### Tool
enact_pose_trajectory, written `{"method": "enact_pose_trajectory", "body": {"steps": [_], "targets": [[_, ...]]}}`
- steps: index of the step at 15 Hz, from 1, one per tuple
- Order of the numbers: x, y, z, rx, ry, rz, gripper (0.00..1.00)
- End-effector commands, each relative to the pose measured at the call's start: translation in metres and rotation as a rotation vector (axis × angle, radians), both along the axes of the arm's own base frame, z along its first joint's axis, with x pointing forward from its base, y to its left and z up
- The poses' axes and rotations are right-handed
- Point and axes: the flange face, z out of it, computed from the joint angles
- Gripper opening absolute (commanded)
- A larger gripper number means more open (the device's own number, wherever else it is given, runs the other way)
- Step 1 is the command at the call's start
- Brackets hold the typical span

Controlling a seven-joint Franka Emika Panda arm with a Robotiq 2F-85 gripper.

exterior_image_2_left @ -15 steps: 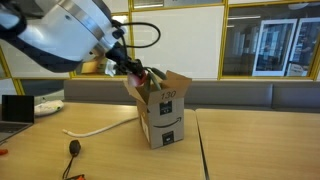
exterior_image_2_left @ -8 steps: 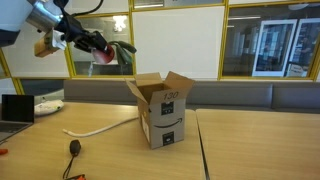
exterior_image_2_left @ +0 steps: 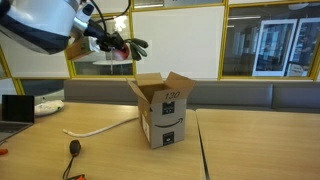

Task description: Put the objects on the table into the box.

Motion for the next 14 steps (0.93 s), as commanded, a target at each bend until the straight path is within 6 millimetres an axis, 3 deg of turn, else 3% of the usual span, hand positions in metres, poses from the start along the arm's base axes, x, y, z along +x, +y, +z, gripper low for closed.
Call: {"method": "enact_pose_trajectory", "body": {"steps": [1,8,14], "targets": [[0.056,-0.03,-0.015,0.036,-0.012,0.016,0.09],[0.143,-0.1,-0.09,0.195,0.108,-0.071,0.09],[0.181,-0.134,-0.129,0.294,0.206,-0.148,0.09]]}}
